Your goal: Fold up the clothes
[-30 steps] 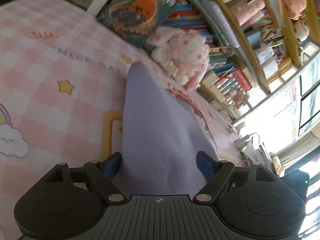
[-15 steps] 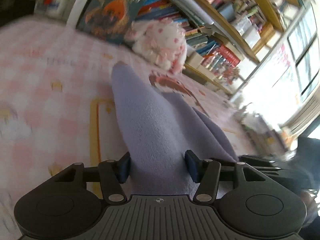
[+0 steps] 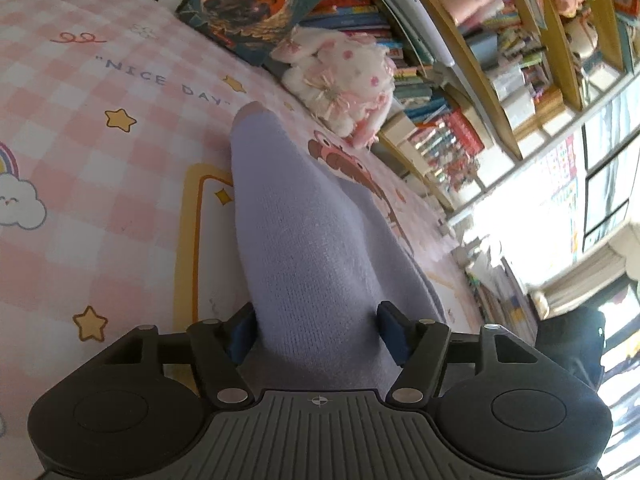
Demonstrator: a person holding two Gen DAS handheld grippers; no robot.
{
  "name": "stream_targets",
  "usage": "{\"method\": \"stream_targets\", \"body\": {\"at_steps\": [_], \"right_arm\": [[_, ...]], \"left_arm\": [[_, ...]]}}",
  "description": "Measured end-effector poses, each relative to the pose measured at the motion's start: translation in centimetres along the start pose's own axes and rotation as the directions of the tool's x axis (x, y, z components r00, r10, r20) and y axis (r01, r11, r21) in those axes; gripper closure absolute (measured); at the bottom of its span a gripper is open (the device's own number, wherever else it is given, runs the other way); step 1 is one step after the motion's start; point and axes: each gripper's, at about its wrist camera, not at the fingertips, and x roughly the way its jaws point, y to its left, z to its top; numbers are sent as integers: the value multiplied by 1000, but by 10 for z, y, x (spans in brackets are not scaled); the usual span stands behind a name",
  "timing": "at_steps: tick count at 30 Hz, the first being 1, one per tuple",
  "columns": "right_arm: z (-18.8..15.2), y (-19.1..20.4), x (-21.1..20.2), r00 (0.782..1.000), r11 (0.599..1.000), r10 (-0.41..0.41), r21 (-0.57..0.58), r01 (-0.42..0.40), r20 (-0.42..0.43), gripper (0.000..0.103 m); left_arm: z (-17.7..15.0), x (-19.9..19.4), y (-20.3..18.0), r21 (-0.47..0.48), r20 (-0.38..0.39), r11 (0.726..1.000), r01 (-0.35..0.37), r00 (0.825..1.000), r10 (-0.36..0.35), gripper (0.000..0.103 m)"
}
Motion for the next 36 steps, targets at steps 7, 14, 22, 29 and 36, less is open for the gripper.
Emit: {"method": "stream_targets", "body": {"at_steps": [7,14,22,29,36], "right_arm": [[-9,23,-7,998,982,-54,-181,61,45,69],[-7,17,-7,998,988,-60,-143,59,0,57],[-14,8,-9,999,997,-13,-77,17,47,67],[-21,42,-28,989,963,-90,-245,116,115,70],[-13,55,-44,984,950,-65,-292,113,167,70]], "left_arm": [[-8,-5,-19,106,14,993,-46,999,45,52],[-2,-1,-4,39,-30,999,-5,1000,7,43],[-10,-4,-10,79,10,997,-4,1000,3,52],[-11,-17,-33,170,42,985,-3,999,-4,53],[-1,-32,-52,234,87,972,-4,996,-16,53]]}}
